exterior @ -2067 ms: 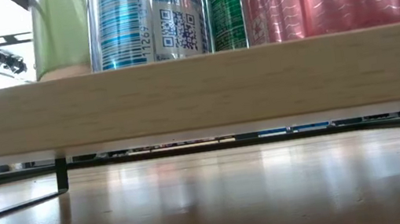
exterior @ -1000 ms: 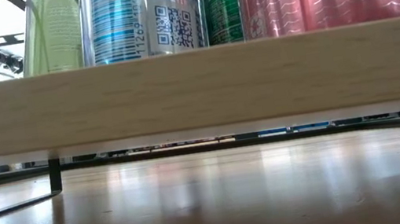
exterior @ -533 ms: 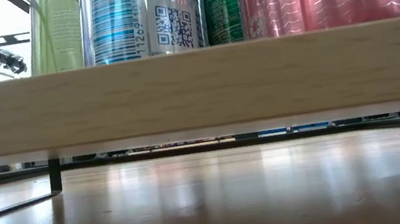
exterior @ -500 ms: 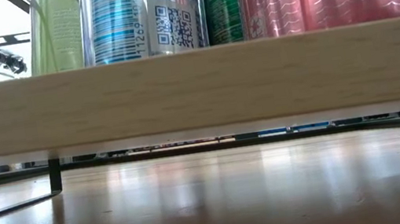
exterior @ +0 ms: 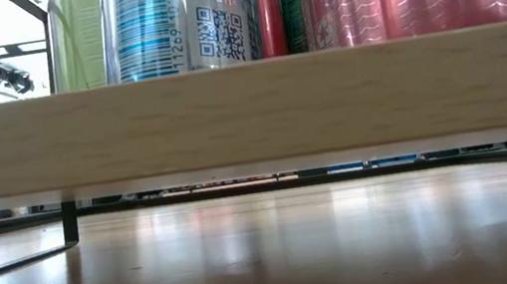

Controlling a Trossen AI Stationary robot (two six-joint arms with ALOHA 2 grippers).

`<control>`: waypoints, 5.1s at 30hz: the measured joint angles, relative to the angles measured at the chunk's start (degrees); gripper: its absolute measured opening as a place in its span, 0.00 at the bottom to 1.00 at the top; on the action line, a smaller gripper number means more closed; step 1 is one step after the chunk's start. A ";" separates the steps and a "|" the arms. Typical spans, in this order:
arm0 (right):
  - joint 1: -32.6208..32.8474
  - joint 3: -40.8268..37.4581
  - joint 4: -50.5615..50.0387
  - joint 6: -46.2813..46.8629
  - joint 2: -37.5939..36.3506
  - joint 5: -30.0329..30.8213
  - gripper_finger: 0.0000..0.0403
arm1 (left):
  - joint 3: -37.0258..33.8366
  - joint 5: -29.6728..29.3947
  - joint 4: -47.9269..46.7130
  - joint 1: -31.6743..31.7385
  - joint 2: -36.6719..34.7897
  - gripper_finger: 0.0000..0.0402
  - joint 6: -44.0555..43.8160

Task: Place canned beverage on shelf
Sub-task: Put the light green can on the shelf, then return to Home Position

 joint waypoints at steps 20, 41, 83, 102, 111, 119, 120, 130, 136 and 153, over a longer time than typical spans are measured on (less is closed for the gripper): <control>0.00 -0.02 0.02 0.07 0.00 -0.20 0.87 | -0.01 -0.06 -2.62 -0.02 -0.09 0.85 1.49; 0.00 -0.04 0.02 0.20 0.02 -0.26 0.87 | 0.11 1.09 -2.03 0.44 0.07 0.99 3.94; -0.02 -0.04 -0.02 0.20 0.02 -0.22 0.87 | 6.70 3.79 -12.09 -0.75 -0.09 0.99 6.98; 0.41 0.11 0.42 3.36 0.02 -0.04 0.87 | 12.21 -30.59 -9.70 -7.25 -1.73 0.99 29.85; 1.65 -1.50 0.32 3.70 -4.37 -1.30 0.87 | 12.21 -38.81 -8.64 -11.61 -6.88 0.92 37.79; 0.03 -8.24 3.65 7.57 -9.71 -5.23 0.87 | 12.21 -40.11 -4.16 -11.63 -10.94 0.87 44.05; 0.06 -8.75 4.14 7.56 -10.41 -4.65 0.87 | 12.21 -40.11 -3.43 -11.63 -11.02 0.87 45.10; 0.76 -12.39 10.41 6.22 -14.75 -4.12 0.87 | 12.15 -39.95 2.51 -11.12 -11.08 0.87 51.41; 1.99 -15.40 15.37 4.53 -14.89 -1.13 0.87 | 1.44 -39.69 11.05 -11.57 -13.47 0.87 53.22; 1.97 -15.50 14.81 1.43 -18.23 -2.59 0.87 | -32.65 -39.39 42.06 -8.26 -39.72 0.87 54.76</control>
